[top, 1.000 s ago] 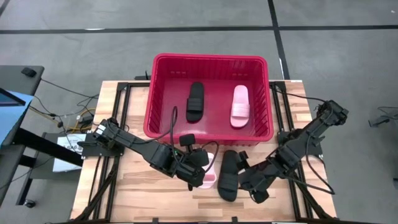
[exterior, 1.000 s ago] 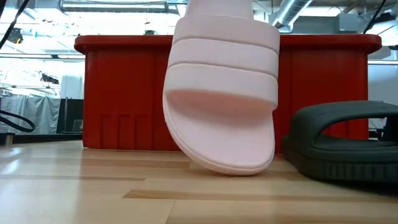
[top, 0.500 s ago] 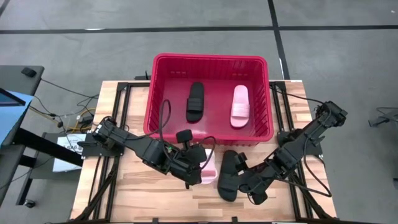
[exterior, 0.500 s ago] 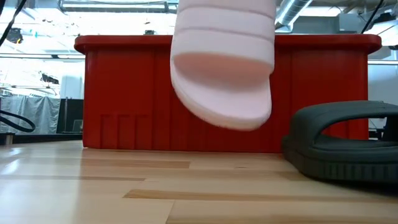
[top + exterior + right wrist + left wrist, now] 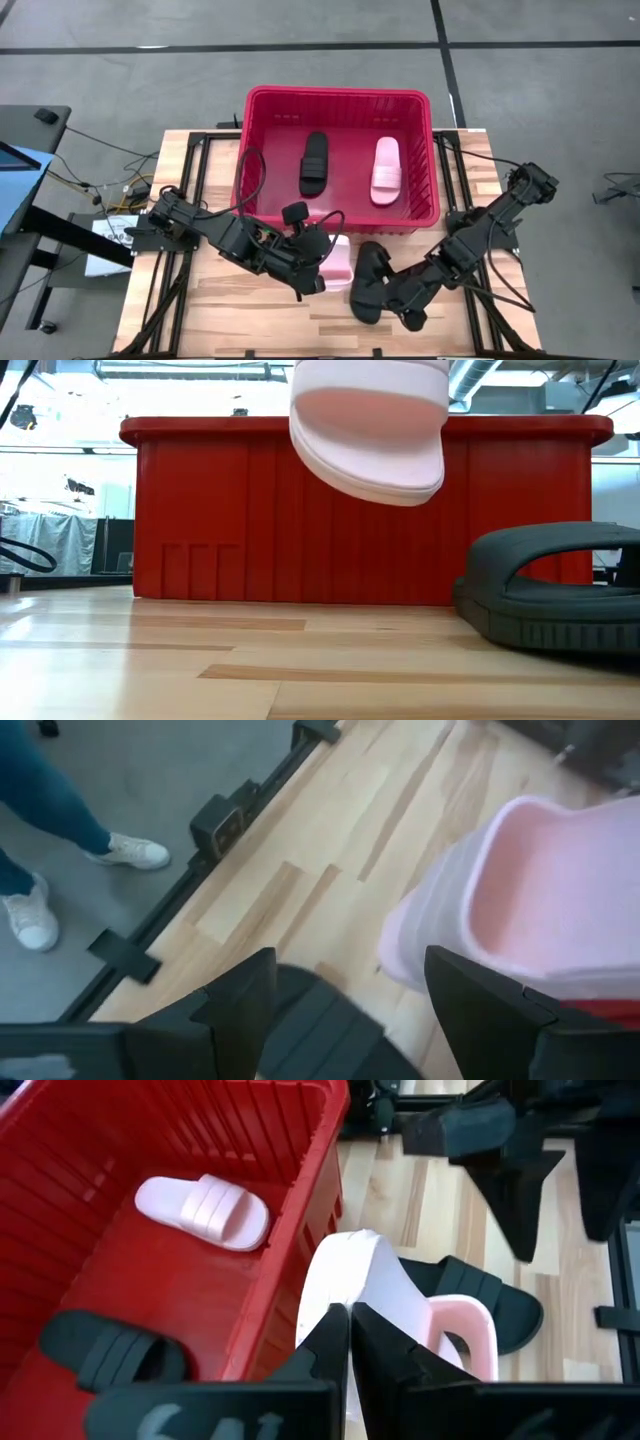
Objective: Pick and place slides into bin
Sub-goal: Put the pink slide into the red container
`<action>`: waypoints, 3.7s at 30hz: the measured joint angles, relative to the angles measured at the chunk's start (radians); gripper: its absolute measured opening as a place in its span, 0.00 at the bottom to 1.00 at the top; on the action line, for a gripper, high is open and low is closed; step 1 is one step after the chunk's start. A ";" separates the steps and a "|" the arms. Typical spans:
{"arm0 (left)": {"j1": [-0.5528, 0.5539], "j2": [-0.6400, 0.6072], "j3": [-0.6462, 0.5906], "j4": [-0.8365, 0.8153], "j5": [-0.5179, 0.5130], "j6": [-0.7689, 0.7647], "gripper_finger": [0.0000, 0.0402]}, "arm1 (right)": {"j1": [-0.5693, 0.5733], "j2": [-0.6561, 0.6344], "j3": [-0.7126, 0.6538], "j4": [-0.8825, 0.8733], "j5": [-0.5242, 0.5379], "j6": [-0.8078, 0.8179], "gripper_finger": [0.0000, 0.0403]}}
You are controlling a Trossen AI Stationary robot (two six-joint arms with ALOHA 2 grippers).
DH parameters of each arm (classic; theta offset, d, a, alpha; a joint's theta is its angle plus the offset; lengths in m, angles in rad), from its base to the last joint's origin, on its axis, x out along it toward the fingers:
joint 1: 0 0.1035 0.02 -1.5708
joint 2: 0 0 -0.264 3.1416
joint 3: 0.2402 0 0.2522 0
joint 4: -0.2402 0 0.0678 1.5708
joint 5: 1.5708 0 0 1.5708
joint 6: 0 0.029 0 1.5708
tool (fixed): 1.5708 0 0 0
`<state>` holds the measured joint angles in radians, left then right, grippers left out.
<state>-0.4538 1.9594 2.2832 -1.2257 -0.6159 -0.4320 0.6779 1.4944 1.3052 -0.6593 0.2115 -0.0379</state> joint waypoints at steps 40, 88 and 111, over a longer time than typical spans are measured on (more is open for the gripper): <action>-0.001 0.001 0.000 0.014 -0.040 0.006 0.00 | -0.067 0.080 0.003 0.008 0.000 -0.062 0.62; -0.275 -0.187 0.069 -0.080 -0.387 -0.040 0.00 | -0.294 0.322 0.229 -0.082 -0.031 -0.284 0.62; -0.275 -0.187 0.069 -0.070 -0.384 -0.043 0.00 | -0.307 0.474 0.311 -0.181 0.020 -0.226 0.04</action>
<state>-0.7288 1.7723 2.3520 -1.2953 -1.0000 -0.4747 0.3706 1.9686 1.6162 -0.8401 0.2319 -0.2637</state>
